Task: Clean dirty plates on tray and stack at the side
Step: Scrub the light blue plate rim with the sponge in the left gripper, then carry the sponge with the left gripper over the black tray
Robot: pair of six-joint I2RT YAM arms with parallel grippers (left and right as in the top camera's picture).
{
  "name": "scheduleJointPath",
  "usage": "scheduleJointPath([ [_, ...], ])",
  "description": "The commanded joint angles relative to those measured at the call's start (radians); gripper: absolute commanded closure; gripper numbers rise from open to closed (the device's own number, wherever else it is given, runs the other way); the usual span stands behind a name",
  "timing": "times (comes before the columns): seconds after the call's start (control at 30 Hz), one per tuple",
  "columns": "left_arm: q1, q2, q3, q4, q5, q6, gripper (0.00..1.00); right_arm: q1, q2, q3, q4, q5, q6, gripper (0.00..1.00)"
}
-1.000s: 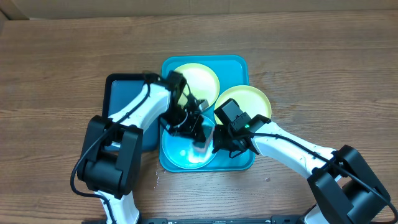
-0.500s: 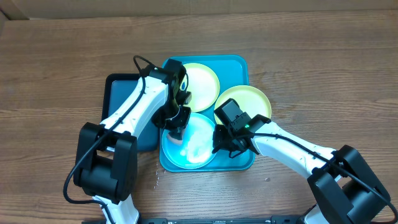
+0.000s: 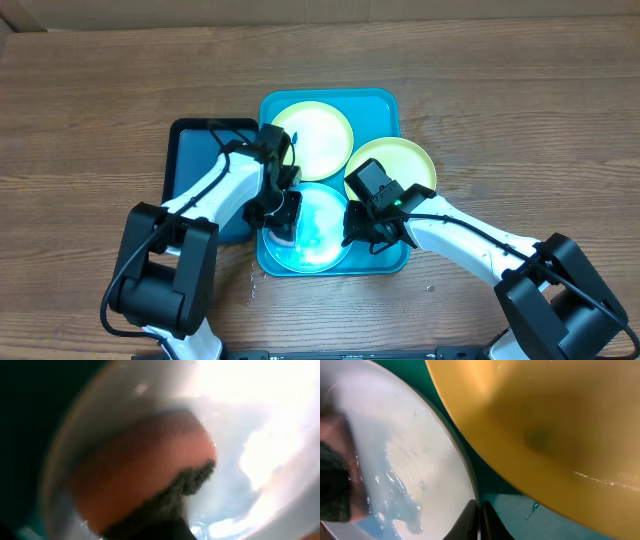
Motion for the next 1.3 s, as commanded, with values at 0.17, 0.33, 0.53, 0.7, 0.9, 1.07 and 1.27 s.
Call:
scheduleJointPath([
  [0.17, -0.022, 0.033, -0.040, 0.042, 0.434, 0.081, 0.96, 0.004, 0.002, -0.002, 0.013, -0.014, 0.000, 0.95],
  [0.33, -0.021, 0.024, 0.032, 0.000, 0.459, 0.102, 0.96, 0.004, 0.002, -0.002, 0.012, -0.014, 0.000, 0.95],
  [0.53, -0.001, -0.027, 0.184, -0.128, 0.329, 0.109, 0.96, 0.004, 0.002, -0.002, 0.012, -0.015, 0.000, 0.83],
  [0.7, 0.030, -0.092, 0.262, -0.154, -0.002, 0.052, 0.96, 0.004, 0.002, -0.002, 0.012, -0.015, 0.001, 0.79],
  [0.9, 0.086, -0.113, 0.263, -0.165, -0.460, -0.079, 0.96, 0.004, 0.002, -0.002, 0.011, -0.015, 0.001, 0.78],
  [1.07, 0.134, -0.107, 0.231, -0.144, -0.490, -0.078, 0.96, 0.004, 0.002, -0.002, 0.009, -0.015, 0.000, 0.77],
  [1.27, 0.199, -0.105, 0.166, -0.062, -0.509, -0.040, 0.93, 0.004, 0.002, -0.002, 0.008, -0.015, 0.000, 0.76],
])
